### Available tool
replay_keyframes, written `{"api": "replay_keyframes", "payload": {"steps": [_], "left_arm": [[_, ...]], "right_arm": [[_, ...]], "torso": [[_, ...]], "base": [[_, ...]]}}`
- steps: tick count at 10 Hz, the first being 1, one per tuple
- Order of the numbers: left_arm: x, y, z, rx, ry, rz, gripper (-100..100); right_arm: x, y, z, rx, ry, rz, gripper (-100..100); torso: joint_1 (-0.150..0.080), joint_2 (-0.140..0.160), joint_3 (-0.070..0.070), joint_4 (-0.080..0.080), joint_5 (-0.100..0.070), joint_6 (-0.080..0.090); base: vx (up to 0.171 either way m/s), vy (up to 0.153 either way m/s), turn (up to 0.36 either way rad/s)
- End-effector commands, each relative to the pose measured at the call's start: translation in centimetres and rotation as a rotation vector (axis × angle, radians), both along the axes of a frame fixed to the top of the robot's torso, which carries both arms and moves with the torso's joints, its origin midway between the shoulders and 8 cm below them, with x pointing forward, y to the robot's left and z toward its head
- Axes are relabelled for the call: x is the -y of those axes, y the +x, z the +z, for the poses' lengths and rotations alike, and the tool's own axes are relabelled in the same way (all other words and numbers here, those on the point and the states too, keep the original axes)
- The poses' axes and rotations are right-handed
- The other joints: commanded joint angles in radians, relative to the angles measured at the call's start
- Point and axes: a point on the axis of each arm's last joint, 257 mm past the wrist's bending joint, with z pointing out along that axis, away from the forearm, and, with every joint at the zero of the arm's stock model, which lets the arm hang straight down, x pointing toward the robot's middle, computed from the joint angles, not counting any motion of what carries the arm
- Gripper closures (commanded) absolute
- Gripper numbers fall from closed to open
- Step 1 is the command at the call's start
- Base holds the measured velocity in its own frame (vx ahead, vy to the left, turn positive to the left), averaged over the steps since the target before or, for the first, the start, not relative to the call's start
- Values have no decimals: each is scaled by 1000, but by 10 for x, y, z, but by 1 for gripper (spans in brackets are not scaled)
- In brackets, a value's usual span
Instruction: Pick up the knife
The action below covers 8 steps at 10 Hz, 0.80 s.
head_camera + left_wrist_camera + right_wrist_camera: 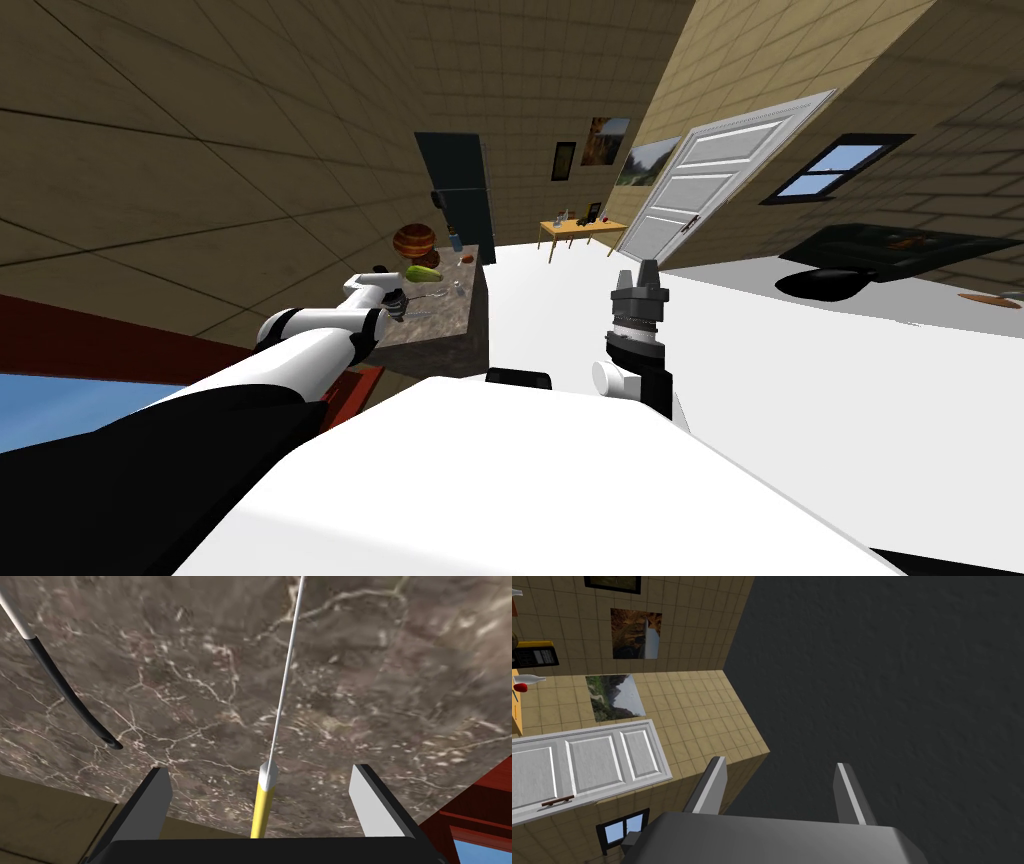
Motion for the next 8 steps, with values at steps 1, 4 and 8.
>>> {"api": "replay_keyframes", "payload": {"steps": [1,4,8], "left_arm": [[-2,6,5,11,7,-9,-100],[-1,-10,-7,-26,-18,14,-100],[-12,-29,-15,-26,-19,54,-100]], "right_arm": [[0,0,0,0,0,0,0],[0,0,0,0,0,0,0],[0,0,0,0,0,0,0]], "torso": [[0,0,0,0,0,0],[-1,1,1,0,0,0],[-2,4,2,1,0,0]], "base": [[9,21,9],[10,18,-25],[-11,13,-89]]}}
